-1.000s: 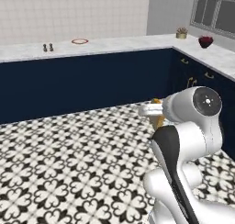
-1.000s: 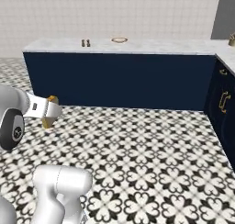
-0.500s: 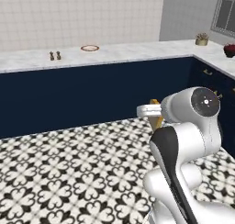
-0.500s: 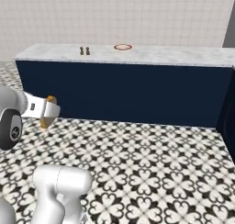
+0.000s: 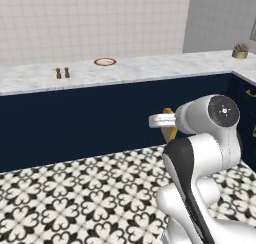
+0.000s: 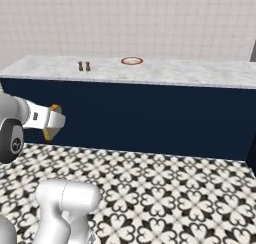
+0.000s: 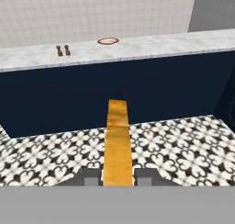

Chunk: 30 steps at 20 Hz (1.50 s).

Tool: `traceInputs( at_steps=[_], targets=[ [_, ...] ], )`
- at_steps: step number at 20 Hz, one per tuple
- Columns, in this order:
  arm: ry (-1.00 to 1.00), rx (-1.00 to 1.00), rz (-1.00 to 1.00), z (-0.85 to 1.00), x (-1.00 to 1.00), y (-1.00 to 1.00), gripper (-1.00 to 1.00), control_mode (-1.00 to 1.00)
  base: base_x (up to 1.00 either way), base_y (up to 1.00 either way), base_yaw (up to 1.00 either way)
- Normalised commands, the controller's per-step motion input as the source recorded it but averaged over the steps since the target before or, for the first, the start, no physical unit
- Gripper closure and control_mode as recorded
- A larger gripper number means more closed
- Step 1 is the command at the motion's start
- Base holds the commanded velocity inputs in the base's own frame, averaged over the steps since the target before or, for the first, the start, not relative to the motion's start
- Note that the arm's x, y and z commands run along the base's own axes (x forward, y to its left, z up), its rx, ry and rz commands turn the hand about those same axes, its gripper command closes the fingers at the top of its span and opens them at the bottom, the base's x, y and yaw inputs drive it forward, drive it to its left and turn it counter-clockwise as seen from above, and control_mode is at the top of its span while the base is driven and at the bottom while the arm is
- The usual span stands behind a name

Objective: Start the toaster. Once the lever pops up, take the bread to the plate on the dining counter.

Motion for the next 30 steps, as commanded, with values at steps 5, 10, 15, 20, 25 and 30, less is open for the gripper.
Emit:
traceInputs(
  at_steps=[5, 10, 15, 20, 25, 30],
  targets=[
    [0.00, 0.00, 0.00, 0.00, 0.00, 0.00, 1.00, 1.00, 1.00, -0.26, 0.01],
    [0.00, 0.00, 0.00, 0.00, 0.00, 0.00, 1.00, 1.00, 1.00, -0.32, 0.01],
    [0.00, 0.00, 0.00, 0.00, 0.00, 0.00, 1.00, 1.00, 1.00, -0.38, 0.01],
    [0.00, 0.00, 0.00, 0.00, 0.00, 0.00, 1.00, 1.00, 1.00, -0.21, 0.01],
    [0.00, 0.00, 0.00, 0.00, 0.00, 0.00, 1.00, 1.00, 1.00, 0.00, 0.08],
    [0.00, 0.00, 0.00, 0.00, 0.00, 0.00, 1.00, 1.00, 1.00, 0.05, 0.10]
  ],
)
